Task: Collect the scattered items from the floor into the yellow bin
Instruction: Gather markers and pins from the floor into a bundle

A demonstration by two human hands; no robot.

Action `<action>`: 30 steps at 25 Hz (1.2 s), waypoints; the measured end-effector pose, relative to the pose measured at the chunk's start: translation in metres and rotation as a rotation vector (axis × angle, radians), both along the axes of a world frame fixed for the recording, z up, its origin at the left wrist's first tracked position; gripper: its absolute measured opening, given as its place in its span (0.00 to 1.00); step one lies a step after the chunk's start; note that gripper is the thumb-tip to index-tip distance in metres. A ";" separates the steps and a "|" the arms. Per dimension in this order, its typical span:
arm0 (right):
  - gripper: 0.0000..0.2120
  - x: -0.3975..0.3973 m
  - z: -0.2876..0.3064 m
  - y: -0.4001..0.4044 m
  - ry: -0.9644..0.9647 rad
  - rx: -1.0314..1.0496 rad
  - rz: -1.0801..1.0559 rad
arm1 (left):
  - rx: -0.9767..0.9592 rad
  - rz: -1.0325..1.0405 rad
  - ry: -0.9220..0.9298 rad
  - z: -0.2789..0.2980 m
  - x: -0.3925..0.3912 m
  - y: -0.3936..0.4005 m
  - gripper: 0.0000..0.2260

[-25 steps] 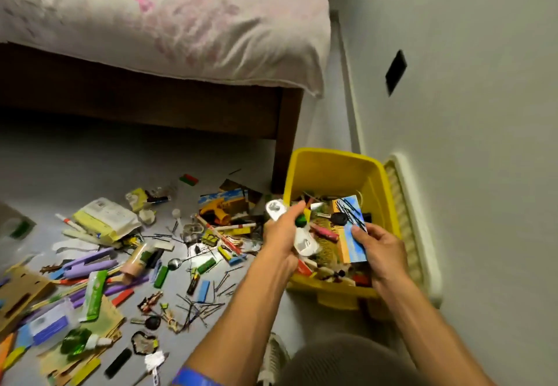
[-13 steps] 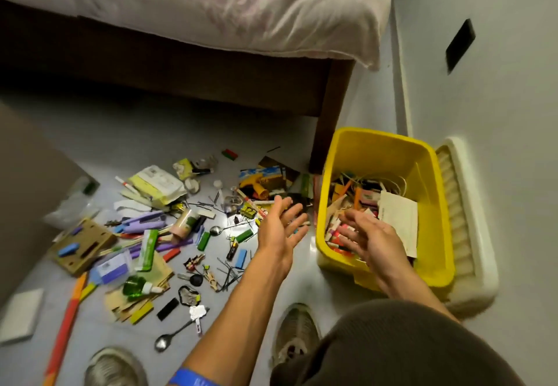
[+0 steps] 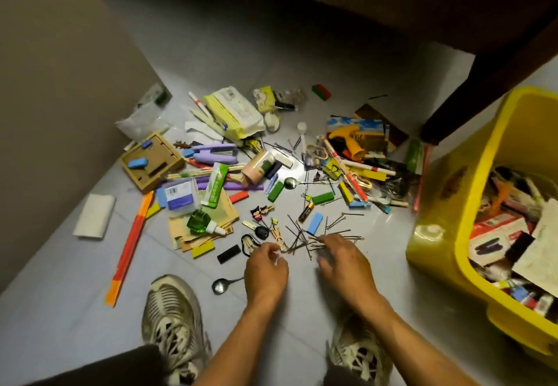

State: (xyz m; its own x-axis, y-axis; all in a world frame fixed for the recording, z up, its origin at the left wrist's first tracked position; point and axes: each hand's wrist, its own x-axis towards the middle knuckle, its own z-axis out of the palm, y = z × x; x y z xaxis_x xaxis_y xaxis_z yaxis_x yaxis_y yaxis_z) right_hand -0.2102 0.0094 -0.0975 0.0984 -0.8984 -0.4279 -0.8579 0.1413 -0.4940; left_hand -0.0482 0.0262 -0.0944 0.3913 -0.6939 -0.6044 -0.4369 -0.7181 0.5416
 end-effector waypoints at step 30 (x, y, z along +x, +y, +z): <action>0.14 -0.036 -0.032 0.001 0.414 -0.115 0.112 | 0.127 0.882 1.049 -0.014 -0.032 -0.039 0.14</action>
State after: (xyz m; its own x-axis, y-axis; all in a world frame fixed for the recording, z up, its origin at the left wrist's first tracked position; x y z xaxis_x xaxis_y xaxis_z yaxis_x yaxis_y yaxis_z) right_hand -0.2457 0.0106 -0.1290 0.0392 -0.9362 -0.3492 -0.9937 0.0003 -0.1123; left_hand -0.0802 -0.0128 -0.1079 -0.0055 -0.3747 -0.9271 0.7543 -0.6103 0.2422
